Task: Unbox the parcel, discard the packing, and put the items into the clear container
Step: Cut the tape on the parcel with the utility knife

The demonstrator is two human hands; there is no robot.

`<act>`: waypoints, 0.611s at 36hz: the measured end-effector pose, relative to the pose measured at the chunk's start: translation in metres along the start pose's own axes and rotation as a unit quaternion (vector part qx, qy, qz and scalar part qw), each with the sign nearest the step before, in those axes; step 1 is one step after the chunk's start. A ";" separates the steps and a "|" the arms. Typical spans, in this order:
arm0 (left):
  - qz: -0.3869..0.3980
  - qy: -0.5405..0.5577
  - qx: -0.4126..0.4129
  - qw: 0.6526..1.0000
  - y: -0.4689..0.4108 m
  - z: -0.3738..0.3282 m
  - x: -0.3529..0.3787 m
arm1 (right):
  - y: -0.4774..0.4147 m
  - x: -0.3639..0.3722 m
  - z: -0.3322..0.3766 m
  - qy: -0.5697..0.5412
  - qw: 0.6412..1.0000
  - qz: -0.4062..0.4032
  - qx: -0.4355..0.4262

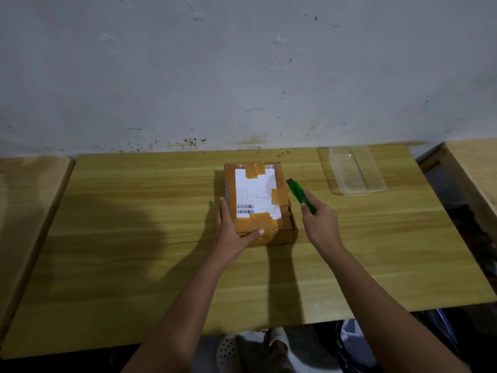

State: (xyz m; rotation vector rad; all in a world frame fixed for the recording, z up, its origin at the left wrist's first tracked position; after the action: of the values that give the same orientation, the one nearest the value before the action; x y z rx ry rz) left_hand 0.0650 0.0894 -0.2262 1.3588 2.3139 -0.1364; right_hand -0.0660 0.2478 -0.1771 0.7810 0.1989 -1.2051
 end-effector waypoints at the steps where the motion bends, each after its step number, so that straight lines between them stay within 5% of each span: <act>1: 0.007 0.004 0.012 1.000 0.000 0.000 0.000 | 0.000 0.001 0.000 0.004 1.000 0.000 -0.002; 22: 0.001 0.029 0.059 0.998 0.002 0.001 0.005 | 0.011 0.004 0.001 0.022 1.000 -0.010 -0.009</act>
State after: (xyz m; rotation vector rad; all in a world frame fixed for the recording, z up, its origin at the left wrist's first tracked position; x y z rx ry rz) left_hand 0.0645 0.0941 -0.2287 1.4395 2.3864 -0.2383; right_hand -0.0550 0.2454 -0.1742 0.7920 0.2554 -1.2046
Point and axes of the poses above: each hand's wrist, its own y-axis away from the middle knuckle, its own x-axis out of the palm, z = x × y, the point moved 6 cm from there along -y, towards the middle knuckle, and after that the axes turned 15 degrees about x, right-handed, at the moved point
